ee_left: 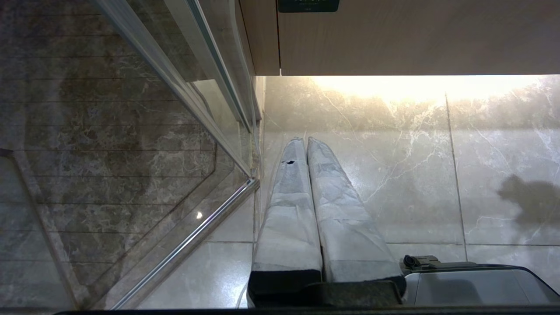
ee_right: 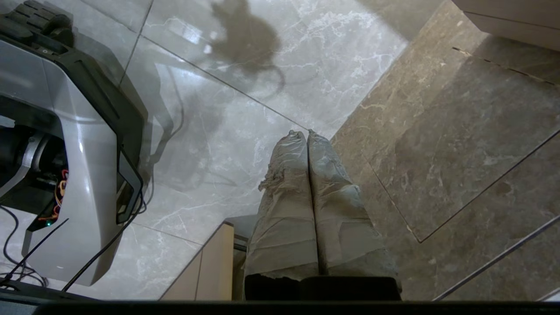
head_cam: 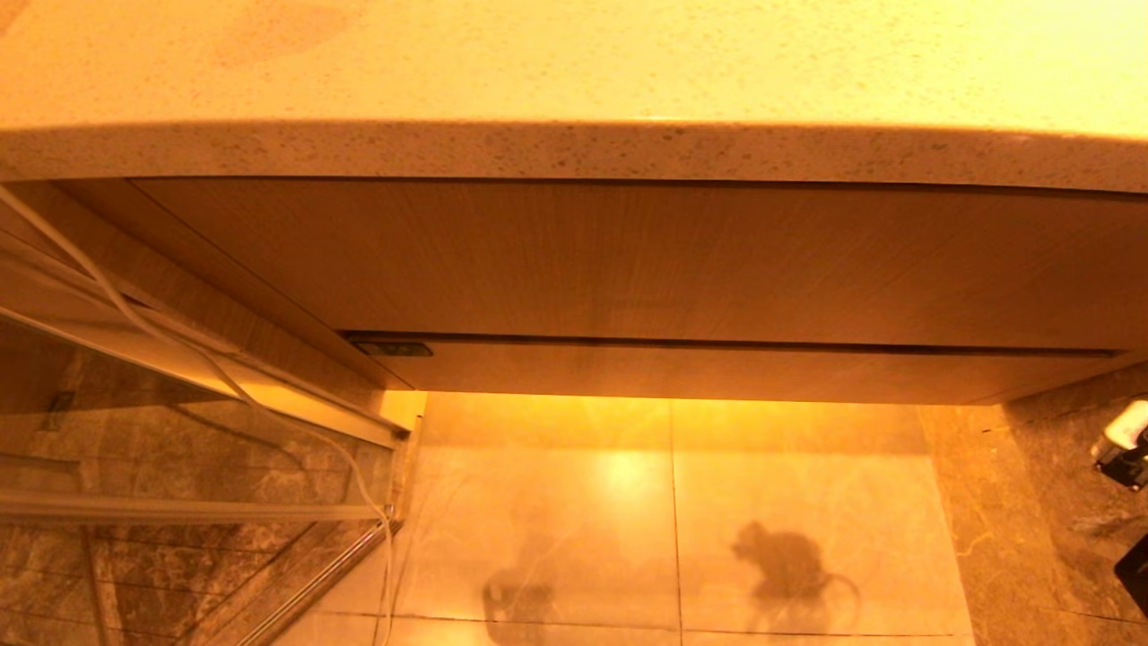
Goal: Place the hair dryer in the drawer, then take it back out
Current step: Pull open the drawer
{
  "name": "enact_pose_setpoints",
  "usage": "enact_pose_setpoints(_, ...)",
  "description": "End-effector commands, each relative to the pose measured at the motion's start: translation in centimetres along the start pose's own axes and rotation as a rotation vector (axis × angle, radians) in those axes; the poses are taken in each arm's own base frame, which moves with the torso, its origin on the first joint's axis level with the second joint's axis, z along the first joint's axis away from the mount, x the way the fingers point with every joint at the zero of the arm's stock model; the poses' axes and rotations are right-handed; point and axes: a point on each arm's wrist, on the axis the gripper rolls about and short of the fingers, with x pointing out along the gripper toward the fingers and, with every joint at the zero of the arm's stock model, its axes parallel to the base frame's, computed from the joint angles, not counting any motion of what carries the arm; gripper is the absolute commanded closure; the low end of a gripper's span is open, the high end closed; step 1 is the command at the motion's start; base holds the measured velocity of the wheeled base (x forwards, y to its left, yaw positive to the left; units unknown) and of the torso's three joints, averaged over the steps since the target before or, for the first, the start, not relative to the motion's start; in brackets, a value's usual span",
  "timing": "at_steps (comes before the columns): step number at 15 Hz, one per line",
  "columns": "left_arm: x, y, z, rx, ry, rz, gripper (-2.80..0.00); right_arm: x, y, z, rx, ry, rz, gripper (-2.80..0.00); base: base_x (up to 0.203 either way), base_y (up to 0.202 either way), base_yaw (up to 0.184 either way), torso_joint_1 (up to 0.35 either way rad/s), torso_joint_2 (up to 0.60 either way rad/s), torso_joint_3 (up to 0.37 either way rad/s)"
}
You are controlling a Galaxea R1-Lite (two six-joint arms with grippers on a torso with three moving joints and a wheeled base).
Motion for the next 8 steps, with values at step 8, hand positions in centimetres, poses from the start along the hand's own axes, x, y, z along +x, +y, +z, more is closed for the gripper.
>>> enact_pose_setpoints(8,0.01,0.0,-0.04,0.0,0.001,0.0,0.0,-0.49,0.27,-0.34,-0.005,-0.005,-0.007,0.0,0.0,0.0,0.0,-0.082,0.28,0.194)
